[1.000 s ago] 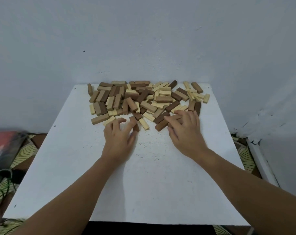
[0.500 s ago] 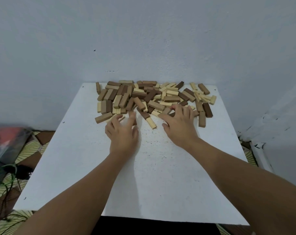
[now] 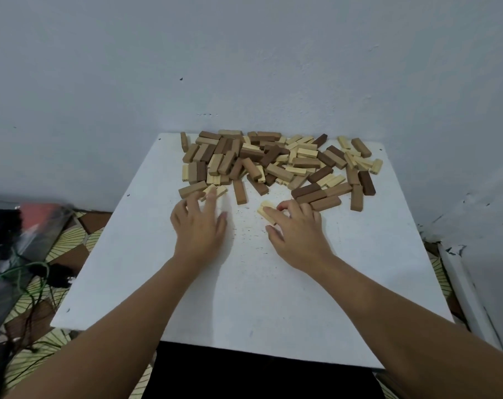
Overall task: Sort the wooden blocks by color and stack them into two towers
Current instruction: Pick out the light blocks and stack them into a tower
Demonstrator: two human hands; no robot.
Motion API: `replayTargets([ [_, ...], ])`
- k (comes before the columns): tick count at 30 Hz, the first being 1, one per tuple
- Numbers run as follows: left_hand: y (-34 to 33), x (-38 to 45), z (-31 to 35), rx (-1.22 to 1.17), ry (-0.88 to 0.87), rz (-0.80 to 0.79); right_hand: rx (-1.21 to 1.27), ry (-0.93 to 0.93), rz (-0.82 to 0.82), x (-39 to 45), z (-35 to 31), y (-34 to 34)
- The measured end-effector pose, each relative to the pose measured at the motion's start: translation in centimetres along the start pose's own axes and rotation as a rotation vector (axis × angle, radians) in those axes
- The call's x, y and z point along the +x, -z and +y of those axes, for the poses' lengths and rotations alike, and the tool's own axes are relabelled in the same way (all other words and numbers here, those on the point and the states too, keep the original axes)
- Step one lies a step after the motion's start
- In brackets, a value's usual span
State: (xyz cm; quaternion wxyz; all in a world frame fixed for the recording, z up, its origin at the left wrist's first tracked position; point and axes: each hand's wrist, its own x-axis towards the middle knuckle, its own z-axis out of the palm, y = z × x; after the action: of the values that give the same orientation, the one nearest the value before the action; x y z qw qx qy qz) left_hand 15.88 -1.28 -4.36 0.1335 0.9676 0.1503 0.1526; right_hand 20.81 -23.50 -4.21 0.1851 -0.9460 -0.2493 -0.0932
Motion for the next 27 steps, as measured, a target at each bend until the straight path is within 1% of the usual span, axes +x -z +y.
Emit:
replayTargets([
  [1, 0.1, 0.6, -0.5, 0.04, 0.025, -0.036, 0.005, 0.002, 0.003, 0.0, -0.1, 0.0],
  [3, 0.1, 1.3, -1.2, 0.079, -0.001, -0.108, 0.018, -0.01, 0.014, 0.0, -0.2, 0.0],
  [6, 0.4, 0.6, -1.0, 0.053, -0.066, -0.066, 0.042, -0.04, 0.033, -0.3, -0.4, 0.0],
  [10, 1.1, -2.7, 0.8, 0.036, -0.041, -0.024, 0.065, -0.09, 0.065, -1.6, -1.1, -0.3],
  [13, 1.3, -5.0, 2.8, 0.004, -0.051, -0.01, 0.099, -0.118, 0.059, -2.5, -2.1, -0.5],
  [17, 1.8, -6.2, 4.2, -0.106, -0.071, -0.096, 0.15, -0.097, 0.023, -3.8, -2.7, 0.1],
  [22, 2.9, -8.0, 3.7, -0.232, -0.161, -0.21, 0.185, -0.056, -0.02, -6.4, -2.6, 1.0],
  [27, 5.1, -9.5, 2.2, -0.302, -0.215, -0.362, 0.237, -0.013, -0.14, -9.1, -2.7, 2.2],
])
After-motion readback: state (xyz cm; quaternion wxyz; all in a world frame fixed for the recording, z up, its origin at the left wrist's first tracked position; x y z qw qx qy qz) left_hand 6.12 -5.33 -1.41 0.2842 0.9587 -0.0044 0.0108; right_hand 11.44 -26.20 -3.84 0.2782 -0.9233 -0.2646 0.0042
